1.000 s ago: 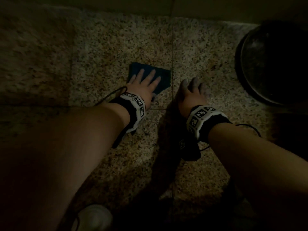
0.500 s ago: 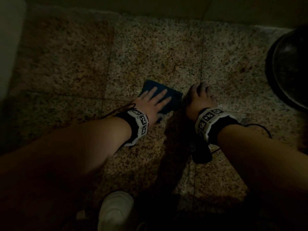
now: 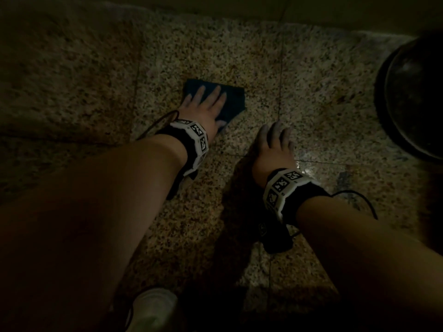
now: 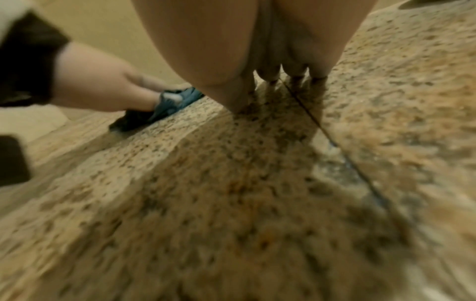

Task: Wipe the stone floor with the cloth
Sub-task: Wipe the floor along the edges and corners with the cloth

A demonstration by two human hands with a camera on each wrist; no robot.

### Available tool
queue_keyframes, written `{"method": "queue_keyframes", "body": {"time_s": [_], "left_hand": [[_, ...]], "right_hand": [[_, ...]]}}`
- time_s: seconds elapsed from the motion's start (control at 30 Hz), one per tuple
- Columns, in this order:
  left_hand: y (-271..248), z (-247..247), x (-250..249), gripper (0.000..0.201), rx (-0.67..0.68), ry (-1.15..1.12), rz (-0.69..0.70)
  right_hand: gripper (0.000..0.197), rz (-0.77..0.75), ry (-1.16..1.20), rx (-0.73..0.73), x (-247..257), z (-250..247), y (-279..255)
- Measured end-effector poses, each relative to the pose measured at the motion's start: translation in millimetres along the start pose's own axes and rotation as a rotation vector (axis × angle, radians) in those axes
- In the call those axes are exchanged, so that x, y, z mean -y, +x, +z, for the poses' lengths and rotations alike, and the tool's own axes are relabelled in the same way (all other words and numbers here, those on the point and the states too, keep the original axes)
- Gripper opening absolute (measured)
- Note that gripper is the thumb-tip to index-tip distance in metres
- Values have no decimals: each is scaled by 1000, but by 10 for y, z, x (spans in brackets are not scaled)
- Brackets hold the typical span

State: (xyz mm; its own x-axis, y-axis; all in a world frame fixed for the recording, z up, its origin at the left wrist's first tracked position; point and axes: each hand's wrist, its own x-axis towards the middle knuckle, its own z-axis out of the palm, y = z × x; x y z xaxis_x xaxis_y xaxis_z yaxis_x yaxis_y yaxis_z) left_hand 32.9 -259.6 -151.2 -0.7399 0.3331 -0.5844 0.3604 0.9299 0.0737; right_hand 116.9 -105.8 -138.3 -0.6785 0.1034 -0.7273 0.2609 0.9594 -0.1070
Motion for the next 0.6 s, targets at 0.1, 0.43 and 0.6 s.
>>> {"method": "queue_keyframes", "body": {"time_s": [0.1, 0.43, 0.6], "left_hand": [[73, 11, -78, 61, -23, -6, -65], [-310, 182, 21, 56, 57, 58, -51], [-614, 390, 228, 57, 91, 71, -37]], "right_hand": [[75, 0, 6, 6, -8, -4, -17], [73, -1, -89, 21, 73, -179, -29], [72, -94, -122, -15, 247, -228, -18]]}}
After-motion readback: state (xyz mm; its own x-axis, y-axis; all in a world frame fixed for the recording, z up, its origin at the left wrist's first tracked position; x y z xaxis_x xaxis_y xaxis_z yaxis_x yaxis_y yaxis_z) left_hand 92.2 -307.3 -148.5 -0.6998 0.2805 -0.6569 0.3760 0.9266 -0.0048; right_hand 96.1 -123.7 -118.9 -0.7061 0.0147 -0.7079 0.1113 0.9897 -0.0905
